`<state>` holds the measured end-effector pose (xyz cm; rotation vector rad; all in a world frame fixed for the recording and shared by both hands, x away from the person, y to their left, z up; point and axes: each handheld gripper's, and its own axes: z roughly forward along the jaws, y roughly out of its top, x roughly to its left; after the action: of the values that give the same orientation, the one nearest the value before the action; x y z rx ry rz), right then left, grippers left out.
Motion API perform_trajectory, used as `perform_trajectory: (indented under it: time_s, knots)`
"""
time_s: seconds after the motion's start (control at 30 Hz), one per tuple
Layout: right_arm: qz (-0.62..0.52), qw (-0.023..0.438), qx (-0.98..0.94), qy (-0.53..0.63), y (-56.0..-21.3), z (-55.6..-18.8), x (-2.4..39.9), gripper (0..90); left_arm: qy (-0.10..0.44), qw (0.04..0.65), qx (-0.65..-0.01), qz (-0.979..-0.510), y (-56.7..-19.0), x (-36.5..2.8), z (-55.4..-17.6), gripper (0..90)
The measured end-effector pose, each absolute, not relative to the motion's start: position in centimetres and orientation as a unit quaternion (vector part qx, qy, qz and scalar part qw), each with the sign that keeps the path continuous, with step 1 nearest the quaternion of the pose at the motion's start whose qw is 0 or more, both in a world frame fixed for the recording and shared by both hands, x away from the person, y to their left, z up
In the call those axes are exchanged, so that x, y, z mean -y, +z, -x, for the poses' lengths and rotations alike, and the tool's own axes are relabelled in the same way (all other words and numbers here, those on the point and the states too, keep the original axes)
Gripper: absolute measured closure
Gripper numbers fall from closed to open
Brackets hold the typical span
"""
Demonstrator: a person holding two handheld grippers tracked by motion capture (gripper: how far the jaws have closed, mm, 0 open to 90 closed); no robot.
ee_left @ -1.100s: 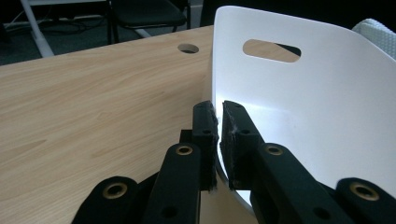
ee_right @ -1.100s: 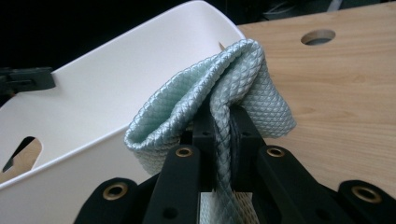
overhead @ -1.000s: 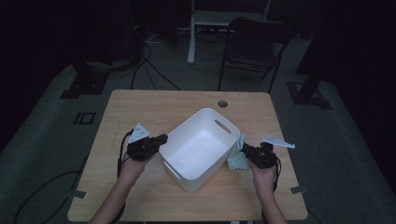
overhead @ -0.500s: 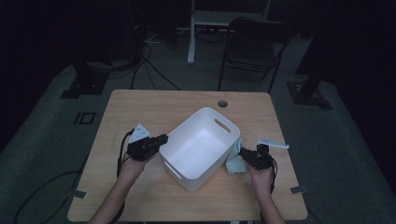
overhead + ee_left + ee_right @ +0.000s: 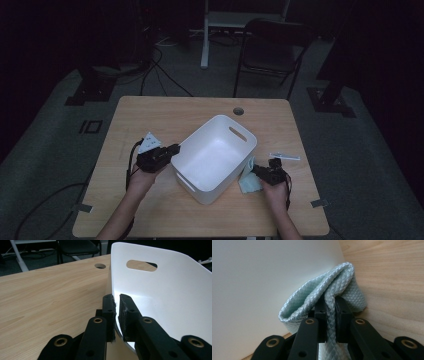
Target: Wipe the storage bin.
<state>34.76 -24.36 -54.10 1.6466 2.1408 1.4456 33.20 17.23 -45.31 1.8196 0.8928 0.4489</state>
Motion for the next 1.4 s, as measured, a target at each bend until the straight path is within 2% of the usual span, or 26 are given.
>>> perform_trajectory:
  time_s: [0.13, 0.57, 0.87, 1.4]
  knots:
    - [-0.524, 0.047, -0.705, 0.475, -53.2, -34.4, 24.2, 83.1, 0.186, 0.509, -0.371, -0.754, -45.3, -17.2, -33.2, 83.6]
    - [-0.452, 0.087, -0.691, 0.558, -47.1, -31.4, 23.4, 82.9, 0.185, 0.509, -0.369, -0.755, -45.3, -17.2, -33.2, 83.5]
    - [-0.470, 0.087, -0.696, 0.535, -48.7, -32.2, 23.4, 82.8, 0.186, 0.508, -0.367, -0.756, -45.3, -17.2, -33.2, 83.3]
    - [-0.512, 0.050, -0.706, 0.487, -52.9, -34.3, 23.8, 82.8, 0.187, 0.509, -0.368, -0.756, -45.4, -17.1, -33.1, 83.2]
